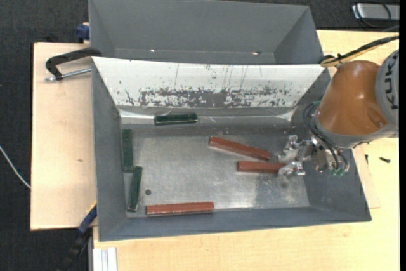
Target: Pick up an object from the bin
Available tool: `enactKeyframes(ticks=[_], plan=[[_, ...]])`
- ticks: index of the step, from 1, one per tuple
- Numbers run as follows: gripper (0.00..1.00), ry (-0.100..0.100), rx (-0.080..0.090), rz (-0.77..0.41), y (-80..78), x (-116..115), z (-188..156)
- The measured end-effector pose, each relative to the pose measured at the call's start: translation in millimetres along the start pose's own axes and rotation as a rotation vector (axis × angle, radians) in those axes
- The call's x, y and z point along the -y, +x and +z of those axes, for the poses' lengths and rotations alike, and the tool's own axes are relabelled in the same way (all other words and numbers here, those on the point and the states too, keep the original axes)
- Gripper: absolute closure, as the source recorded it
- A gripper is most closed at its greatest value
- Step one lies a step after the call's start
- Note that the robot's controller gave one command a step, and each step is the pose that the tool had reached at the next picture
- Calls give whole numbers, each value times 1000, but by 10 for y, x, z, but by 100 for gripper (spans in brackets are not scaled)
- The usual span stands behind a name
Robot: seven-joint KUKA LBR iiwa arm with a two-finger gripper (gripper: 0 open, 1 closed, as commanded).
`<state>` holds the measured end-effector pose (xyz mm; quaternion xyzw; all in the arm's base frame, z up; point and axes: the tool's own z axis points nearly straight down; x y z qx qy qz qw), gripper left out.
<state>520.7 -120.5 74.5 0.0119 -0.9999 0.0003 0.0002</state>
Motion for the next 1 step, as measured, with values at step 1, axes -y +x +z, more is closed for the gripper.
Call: enactKeyframes(ticks=[1], plan=[[100, 0, 8, -2, -168, -260, -1534]])
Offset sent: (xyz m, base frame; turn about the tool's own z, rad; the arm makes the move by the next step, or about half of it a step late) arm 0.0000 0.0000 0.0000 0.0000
